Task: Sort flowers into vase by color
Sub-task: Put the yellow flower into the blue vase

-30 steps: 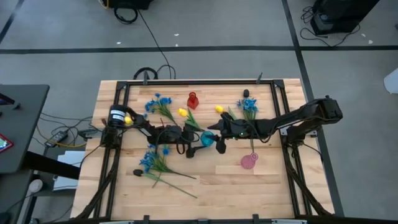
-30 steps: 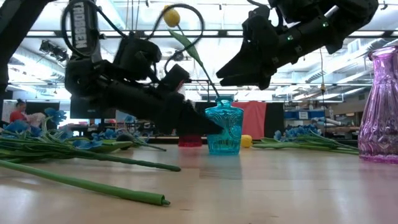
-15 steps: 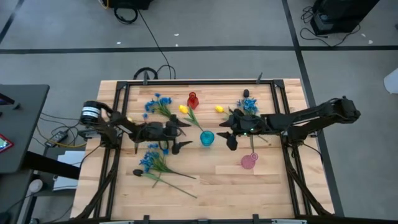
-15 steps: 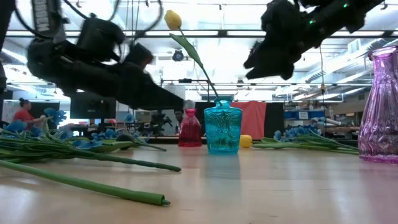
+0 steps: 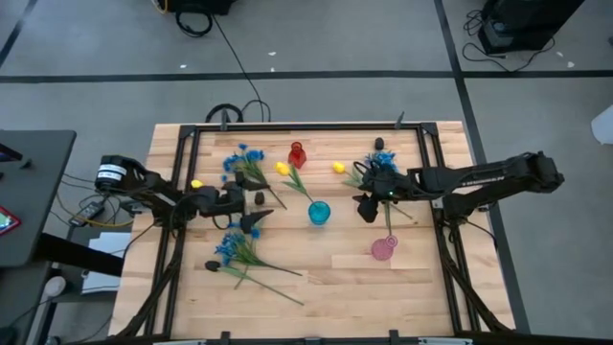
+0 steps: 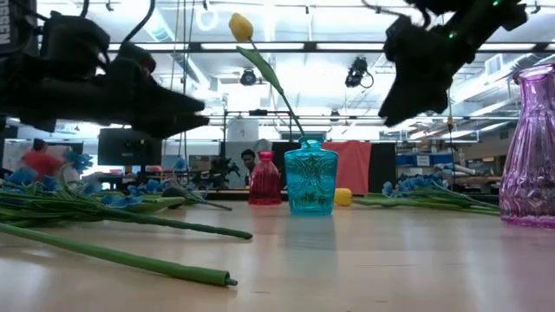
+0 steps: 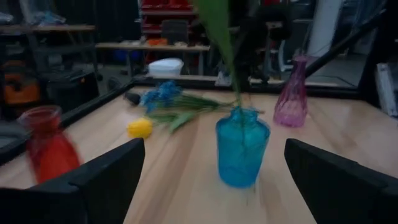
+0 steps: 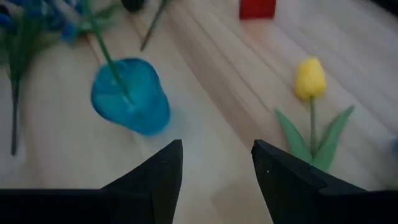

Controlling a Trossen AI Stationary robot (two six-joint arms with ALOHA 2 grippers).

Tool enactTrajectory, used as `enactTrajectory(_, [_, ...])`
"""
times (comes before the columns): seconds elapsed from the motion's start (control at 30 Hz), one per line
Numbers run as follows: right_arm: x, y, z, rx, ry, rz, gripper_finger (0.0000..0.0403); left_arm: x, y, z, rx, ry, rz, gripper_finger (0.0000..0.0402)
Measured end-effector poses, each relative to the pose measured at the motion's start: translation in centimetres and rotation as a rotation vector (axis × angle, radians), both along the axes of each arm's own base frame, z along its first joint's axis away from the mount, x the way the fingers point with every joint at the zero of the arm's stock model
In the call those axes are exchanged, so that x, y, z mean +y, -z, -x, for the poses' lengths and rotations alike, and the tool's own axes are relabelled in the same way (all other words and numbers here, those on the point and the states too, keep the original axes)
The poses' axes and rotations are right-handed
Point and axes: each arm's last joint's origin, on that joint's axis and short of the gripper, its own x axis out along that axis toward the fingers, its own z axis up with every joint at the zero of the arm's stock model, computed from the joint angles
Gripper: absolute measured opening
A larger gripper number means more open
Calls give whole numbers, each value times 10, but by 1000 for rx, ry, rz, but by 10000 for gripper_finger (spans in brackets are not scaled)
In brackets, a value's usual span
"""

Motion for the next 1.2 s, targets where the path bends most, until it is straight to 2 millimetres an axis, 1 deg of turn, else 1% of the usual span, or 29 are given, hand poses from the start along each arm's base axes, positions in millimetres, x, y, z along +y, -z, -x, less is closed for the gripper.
enactTrajectory(0.13, [-11,5,2,56,15,-46,205,2,0,-1,25,-54,22,388])
enactTrajectory(0.2, [-15,10,3,95,19,-66,205,3,-3,-7,47,-71,23,380])
enactTrajectory(0.23, [-17,12,2,103,16,-72,205,4,-2,-7,76,-77,22,375])
enactTrajectory(0.3, [-20,13,1,114,6,-77,205,6,-9,-16,119,-89,22,365])
enactTrajectory(0.37, [-22,14,0,113,-3,-85,205,9,-12,-18,213,-102,21,354])
enactTrajectory(0.43, [-23,15,0,116,-3,-88,205,11,-23,-23,290,-101,7,345])
enactTrajectory(0.53, [-23,13,-1,96,-5,-76,205,13,-44,-20,351,-103,-23,332])
enactTrajectory(0.57, [-23,14,-1,104,-7,-73,205,12,-51,-18,340,-102,-28,329])
enactTrajectory(0.7, [-24,14,-2,99,-8,-44,205,11,-71,3,300,-92,-45,317])
enactTrajectory(0.87, [-25,14,-3,97,11,-18,205,11,-81,33,312,-140,-52,309])
enactTrajectory(0.97, [-25,16,-4,108,13,-18,205,10,-89,45,277,-145,-50,307])
enactTrajectory(1.07, [-26,21,-10,104,15,-19,203,10,-90,52,267,-146,-50,307])
enactTrajectory(1.2, [-28,31,-25,159,-7,-34,200,10,-92,52,254,-170,-52,307])
